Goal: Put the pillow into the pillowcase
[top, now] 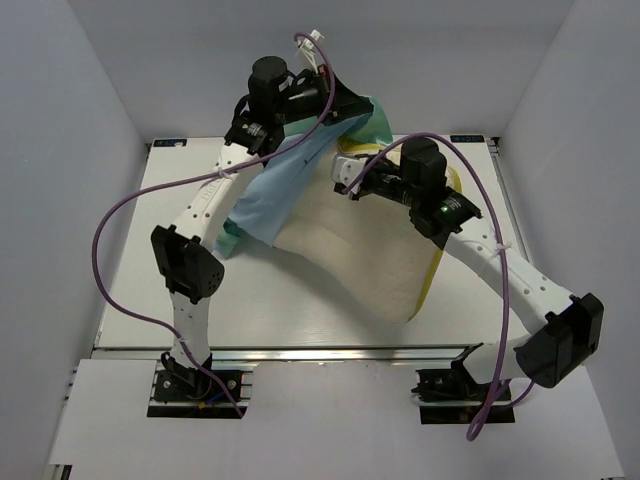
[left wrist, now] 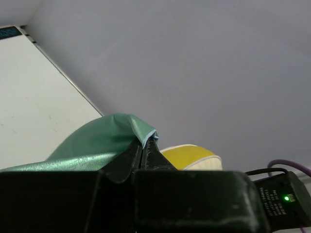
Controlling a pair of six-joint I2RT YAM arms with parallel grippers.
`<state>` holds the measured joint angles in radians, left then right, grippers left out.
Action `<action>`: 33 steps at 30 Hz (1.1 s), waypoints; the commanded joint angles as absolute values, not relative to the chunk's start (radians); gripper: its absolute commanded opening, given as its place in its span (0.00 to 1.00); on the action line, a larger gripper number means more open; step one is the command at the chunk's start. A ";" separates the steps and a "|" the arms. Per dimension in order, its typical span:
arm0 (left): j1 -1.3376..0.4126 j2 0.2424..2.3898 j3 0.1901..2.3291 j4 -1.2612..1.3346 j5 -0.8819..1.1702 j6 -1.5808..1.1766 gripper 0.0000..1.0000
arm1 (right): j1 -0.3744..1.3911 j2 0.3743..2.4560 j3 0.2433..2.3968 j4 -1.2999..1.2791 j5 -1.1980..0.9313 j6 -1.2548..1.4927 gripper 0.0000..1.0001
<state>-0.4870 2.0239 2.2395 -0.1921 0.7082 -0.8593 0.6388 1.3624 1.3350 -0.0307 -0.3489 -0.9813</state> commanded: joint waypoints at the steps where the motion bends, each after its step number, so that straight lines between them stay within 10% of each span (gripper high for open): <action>1: -0.526 1.965 2.273 -0.110 0.765 -0.939 0.07 | 0.650 1.356 1.364 0.268 -0.325 -1.038 0.00; 33: -0.534 2.072 2.243 -0.038 0.859 -1.074 0.08 | 0.598 1.194 1.029 0.430 -0.521 -0.965 0.00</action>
<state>-0.5224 2.0884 2.1712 -0.0883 0.8536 -1.0424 0.5941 1.2621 1.0252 0.2646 -0.4458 -1.0290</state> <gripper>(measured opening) 0.079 0.022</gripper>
